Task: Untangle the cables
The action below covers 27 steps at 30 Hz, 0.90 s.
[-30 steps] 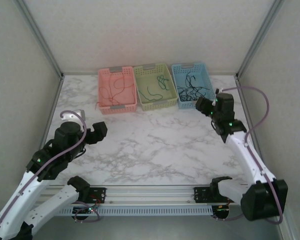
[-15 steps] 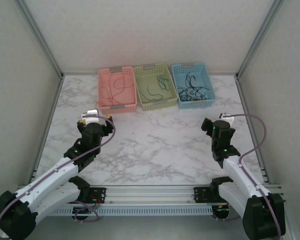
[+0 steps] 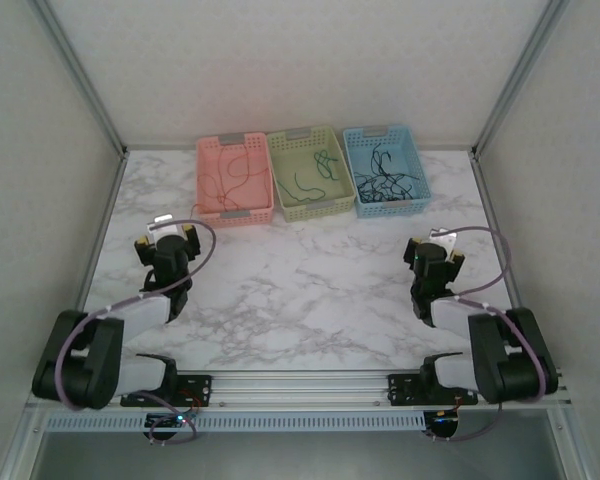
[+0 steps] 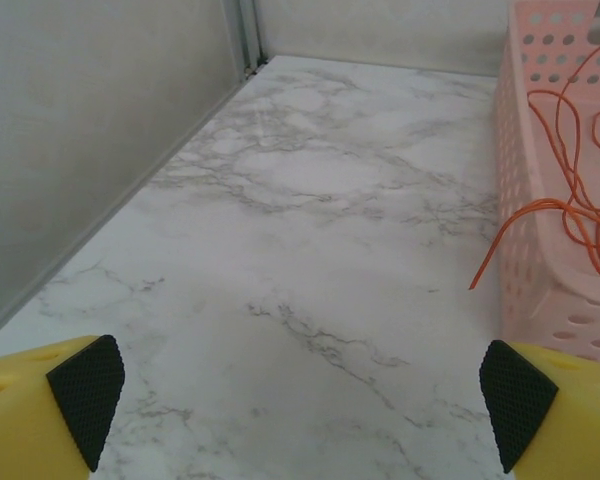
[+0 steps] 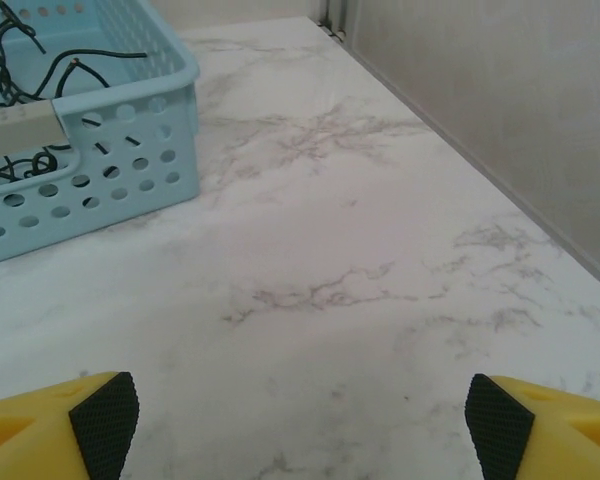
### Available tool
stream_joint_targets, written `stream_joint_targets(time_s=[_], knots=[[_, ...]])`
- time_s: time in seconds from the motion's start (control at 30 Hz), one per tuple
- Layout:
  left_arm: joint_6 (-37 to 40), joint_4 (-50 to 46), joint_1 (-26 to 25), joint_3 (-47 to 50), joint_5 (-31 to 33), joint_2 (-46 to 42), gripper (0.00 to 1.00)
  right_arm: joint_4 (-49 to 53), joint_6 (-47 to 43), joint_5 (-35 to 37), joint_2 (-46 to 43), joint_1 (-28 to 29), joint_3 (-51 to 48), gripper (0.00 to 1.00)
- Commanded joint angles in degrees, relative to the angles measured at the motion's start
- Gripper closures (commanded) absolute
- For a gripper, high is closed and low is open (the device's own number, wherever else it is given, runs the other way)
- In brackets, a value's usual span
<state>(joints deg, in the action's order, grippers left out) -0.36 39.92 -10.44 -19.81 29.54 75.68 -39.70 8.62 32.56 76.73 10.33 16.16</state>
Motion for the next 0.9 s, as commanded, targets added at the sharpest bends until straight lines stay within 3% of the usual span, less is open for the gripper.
stream_joint_targets(time_s=[0.0, 0.03, 0.23, 0.3, 0.43, 0.47, 0.5, 0.53, 0.87], knots=[[-1.5, 9.5, 3.7, -0.7, -6.4, 7.0, 0.06, -16.5, -5.2, -0.8, 7.3, -0.9, 1.1, 0.13], [-2.1, 8.7, 4.6, -1.4, -7.7, 8.1, 0.06, -10.6, -4.4, -2.1, 5.7, -0.4, 2.3, 0.16], [1.4, 13.1, 4.3, -0.2, -15.0, 10.8, 0.07, -13.5, -6.6, -6.6, 6.9, -0.7, 1.7, 0.16], [2.9, 14.7, 4.2, 0.5, -19.2, 11.6, 0.00, -13.1, -7.4, -8.4, 7.6, -0.6, 2.3, 0.17], [2.3, 12.9, 4.7, -0.8, -19.3, 12.3, 0.00, -11.2, -6.4, -13.6, 11.8, -2.7, 4.9, 0.20], [1.9, 11.7, 5.2, -1.3, -20.2, 12.2, 0.00, -16.4, -7.1, -13.3, 13.6, -2.9, 4.3, 0.18], [1.0, 10.4, 6.1, -2.2, -20.9, 12.4, 0.00, -7.8, -5.2, -14.1, 11.0, -3.2, 5.8, 0.18], [0.1, 8.1, 7.1, -3.3, -22.0, 12.3, 0.00, -11.1, -5.8, -15.3, 12.1, -4.0, 5.1, 0.02], [-0.2, 8.4, 7.6, -3.1, -22.7, 12.4, 0.00, -10.2, -5.5, -15.2, 11.7, -4.1, 5.3, 0.01]])
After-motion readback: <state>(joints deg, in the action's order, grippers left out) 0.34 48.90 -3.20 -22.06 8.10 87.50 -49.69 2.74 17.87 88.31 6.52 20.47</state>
